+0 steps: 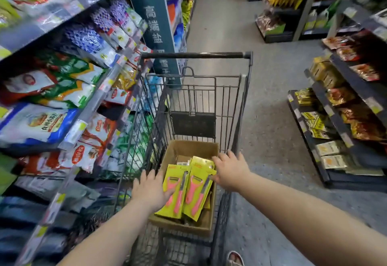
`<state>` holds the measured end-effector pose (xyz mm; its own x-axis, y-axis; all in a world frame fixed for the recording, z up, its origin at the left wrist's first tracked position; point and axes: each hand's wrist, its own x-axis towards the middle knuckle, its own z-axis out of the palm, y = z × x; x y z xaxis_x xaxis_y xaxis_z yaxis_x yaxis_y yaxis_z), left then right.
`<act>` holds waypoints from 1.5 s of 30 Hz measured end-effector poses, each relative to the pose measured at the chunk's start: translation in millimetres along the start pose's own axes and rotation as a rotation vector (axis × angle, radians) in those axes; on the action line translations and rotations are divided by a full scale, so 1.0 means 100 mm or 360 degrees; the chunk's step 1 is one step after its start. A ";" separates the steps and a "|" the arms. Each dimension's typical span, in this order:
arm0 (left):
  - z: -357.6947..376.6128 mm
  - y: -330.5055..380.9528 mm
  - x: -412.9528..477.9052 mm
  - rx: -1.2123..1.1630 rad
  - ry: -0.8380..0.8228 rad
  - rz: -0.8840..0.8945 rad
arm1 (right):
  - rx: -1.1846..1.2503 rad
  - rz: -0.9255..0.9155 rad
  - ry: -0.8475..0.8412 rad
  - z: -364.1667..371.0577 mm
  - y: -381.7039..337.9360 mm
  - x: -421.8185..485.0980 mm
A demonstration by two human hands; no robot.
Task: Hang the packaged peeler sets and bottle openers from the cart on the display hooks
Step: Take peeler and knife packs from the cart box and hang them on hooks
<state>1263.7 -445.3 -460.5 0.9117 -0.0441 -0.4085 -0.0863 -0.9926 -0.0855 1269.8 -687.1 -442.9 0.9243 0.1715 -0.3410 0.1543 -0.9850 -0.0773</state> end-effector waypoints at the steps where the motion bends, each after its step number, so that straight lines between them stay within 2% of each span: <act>1: 0.07 0.00 0.04 -0.0009 -0.0049 -0.0014 | -0.0004 -0.0010 -0.0036 0.05 0.01 0.09; 8: 0.47 -0.15 0.46 0.0003 -0.0242 -0.0061 | -0.0052 -0.0086 -0.0269 0.43 -0.08 0.63; 15: 1.10 -0.26 1.03 -0.0081 -0.0382 0.0030 | 0.0121 0.0037 -0.0481 1.13 -0.30 1.06; 20: 1.52 -0.32 1.42 -0.0224 -0.0511 0.0061 | 0.0509 0.0282 -0.0660 1.64 -0.48 1.29; 23: 1.74 -0.32 1.63 -0.0285 -0.0551 0.0050 | 0.0766 0.0529 -0.0689 1.94 -0.54 1.36; 26: 1.93 -0.30 1.79 -0.0488 -0.0578 -0.0011 | 0.1065 0.0880 -0.0622 2.19 -0.62 1.37; 31: 2.13 -0.19 1.92 -0.0882 -0.0468 -0.0323 | 0.1456 0.1287 -0.0553 2.44 -0.79 1.43; 35: 2.24 -0.14 1.99 -0.0990 -0.0448 -0.0447 | 0.1602 0.1482 -0.0265 2.52 -0.83 1.44; 38: 2.26 -0.12 2.03 -0.0973 -0.0419 -0.0505 | 0.1643 0.1528 -0.0039 2.55 -0.82 1.41; 45: 2.25 -0.09 2.01 -0.1245 -0.0436 -0.0476 | 0.1790 0.1387 0.0152 2.51 -0.83 1.35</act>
<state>1357.5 -419.5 -746.8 0.7150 0.1590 -0.6808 0.5319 -0.7556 0.3822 1294.2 -577.2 -718.2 0.6048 -0.5175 -0.6053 -0.7790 -0.2265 -0.5848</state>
